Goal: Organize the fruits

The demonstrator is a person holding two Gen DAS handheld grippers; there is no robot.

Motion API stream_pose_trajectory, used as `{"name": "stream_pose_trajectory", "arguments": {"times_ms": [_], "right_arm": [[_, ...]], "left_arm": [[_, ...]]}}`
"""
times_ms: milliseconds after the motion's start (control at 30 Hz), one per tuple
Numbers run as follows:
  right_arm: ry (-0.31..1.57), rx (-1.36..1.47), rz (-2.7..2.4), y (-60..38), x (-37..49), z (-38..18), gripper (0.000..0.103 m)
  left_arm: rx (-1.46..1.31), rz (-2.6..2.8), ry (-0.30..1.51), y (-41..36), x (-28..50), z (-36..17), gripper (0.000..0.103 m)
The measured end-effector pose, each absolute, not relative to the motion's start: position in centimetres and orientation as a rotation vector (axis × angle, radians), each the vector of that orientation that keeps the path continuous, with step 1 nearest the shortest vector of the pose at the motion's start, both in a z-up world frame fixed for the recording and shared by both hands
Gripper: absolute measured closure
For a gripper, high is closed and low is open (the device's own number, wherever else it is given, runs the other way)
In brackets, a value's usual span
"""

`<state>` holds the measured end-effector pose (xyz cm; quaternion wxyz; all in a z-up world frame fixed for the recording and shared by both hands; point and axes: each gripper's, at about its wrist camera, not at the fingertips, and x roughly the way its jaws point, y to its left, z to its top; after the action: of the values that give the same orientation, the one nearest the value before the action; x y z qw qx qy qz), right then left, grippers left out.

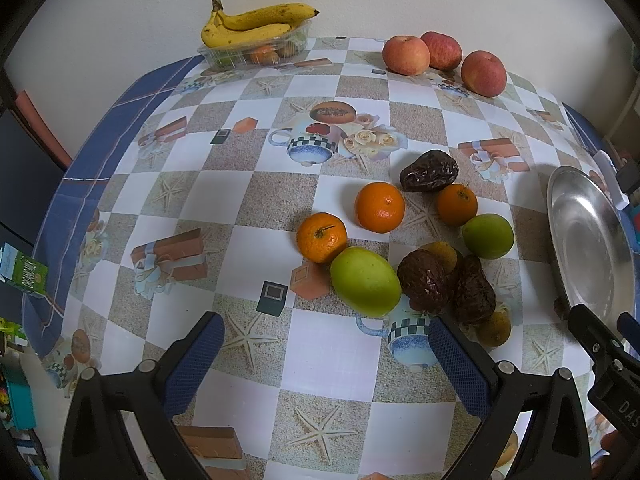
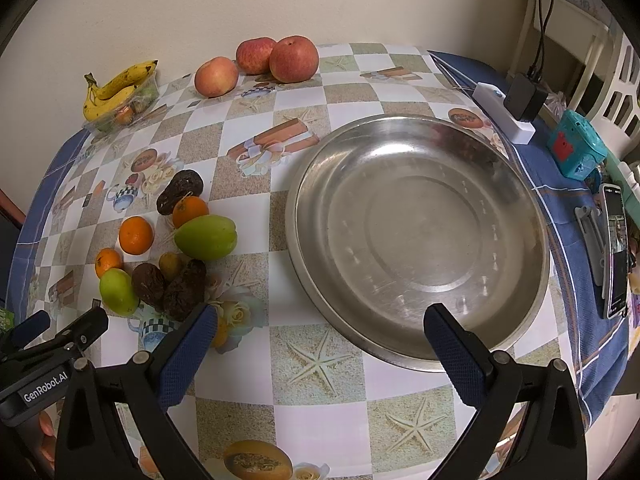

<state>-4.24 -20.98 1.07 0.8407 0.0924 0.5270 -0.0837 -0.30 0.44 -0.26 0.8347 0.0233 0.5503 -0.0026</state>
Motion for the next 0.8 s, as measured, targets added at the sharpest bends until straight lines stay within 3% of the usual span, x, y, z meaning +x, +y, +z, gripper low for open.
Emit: {"name": "stream_pose_trajectory", "arguments": {"times_ms": [800], "right_arm": [[1.122, 0.198, -0.174, -21.08, -4.1, 0.94, 0.0]], "left_arm": [[0.024, -0.031, 1.188, 0.34, -0.04, -0.47, 0.0]]}}
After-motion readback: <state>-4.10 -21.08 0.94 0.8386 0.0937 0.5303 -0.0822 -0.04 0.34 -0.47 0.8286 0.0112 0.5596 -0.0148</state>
